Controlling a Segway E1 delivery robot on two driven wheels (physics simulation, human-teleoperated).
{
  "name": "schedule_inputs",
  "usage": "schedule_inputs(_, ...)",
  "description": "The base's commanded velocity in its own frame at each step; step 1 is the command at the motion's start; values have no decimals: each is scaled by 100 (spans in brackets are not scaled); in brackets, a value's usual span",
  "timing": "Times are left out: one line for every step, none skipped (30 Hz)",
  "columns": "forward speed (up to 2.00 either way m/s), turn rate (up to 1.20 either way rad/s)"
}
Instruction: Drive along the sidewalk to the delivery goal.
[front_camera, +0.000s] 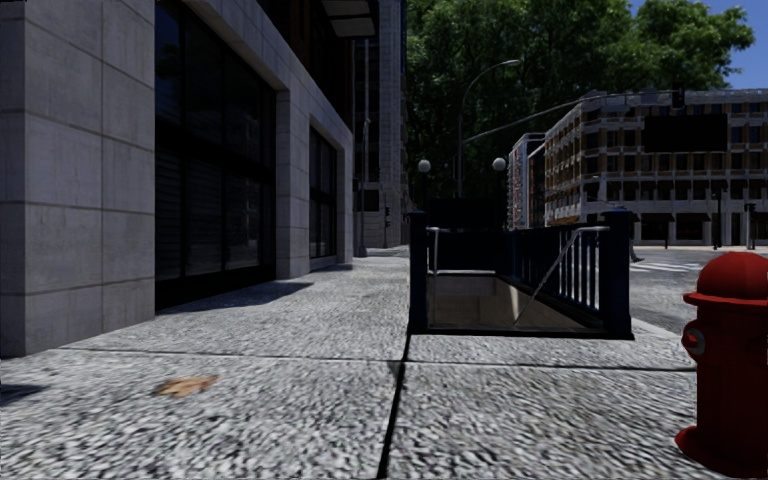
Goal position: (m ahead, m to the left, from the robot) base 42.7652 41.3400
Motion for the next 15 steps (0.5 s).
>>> schedule_inputs(200,23)
schedule_inputs(200,29)
schedule_inputs(200,33)
schedule_inputs(200,33)
schedule_inputs(200,37)
schedule_inputs(200,38)
schedule_inputs(200,39)
schedule_inputs(200,39)
schedule_inputs(200,39)
schedule_inputs(200,39)
schedule_inputs(200,39)
schedule_inputs(200,39)
schedule_inputs(200,39)
schedule_inputs(200,39)
schedule_inputs(200,39)
